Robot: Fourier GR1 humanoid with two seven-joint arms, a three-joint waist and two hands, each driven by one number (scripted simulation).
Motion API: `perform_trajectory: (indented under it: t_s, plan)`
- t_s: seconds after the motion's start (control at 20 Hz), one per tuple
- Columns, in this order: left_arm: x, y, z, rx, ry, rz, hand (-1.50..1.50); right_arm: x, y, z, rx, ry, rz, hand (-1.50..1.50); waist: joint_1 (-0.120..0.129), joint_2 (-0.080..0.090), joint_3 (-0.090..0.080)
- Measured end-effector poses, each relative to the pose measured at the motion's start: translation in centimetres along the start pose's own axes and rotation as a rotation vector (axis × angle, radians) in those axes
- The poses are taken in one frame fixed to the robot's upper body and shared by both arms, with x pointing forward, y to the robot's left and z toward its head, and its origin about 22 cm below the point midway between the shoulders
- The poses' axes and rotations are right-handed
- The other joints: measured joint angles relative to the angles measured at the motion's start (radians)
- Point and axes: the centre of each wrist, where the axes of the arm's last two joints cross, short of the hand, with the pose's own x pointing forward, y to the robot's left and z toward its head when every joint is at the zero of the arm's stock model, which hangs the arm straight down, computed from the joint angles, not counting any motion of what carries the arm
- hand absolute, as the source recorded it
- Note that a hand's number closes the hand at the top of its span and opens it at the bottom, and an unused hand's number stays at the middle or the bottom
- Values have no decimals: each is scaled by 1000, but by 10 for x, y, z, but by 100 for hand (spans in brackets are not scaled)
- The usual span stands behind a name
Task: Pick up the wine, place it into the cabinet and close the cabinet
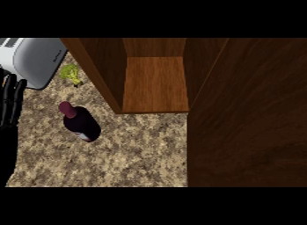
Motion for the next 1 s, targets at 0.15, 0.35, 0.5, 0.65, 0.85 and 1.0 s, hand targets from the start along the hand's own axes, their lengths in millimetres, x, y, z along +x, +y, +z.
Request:
perform_trajectory:
  t_s: [0.15, 0.35, 0.5, 0.65, 0.85, 1.0]
  plan:
    - [-5, -12, -1, 57, 20, -37, -150, 0, -1, 7, 17, 6, -3, -150, 11, -12, 7]
    - [-9, -25, 5, 226, 64, -96, -150, 10, 4, 16, 68, 14, -26, -150, 15, -20, 10]
    - [-10, -40, 8, 331, 113, -36, -150, 23, 8, 21, 165, 44, -70, -150, 15, -23, 11]
    - [-2, -64, 10, 386, 135, -11, -150, 43, 7, 23, 206, 53, -94, -150, 16, -24, 12]
    - [13, -88, 1, 419, 148, 13, -150, 70, 8, 22, 232, 63, -103, -150, 19, -24, 12]
    - [26, -100, -9, 433, 148, 21, -150, 78, 11, 18, 233, 78, -95, -150, 21, -24, 12]
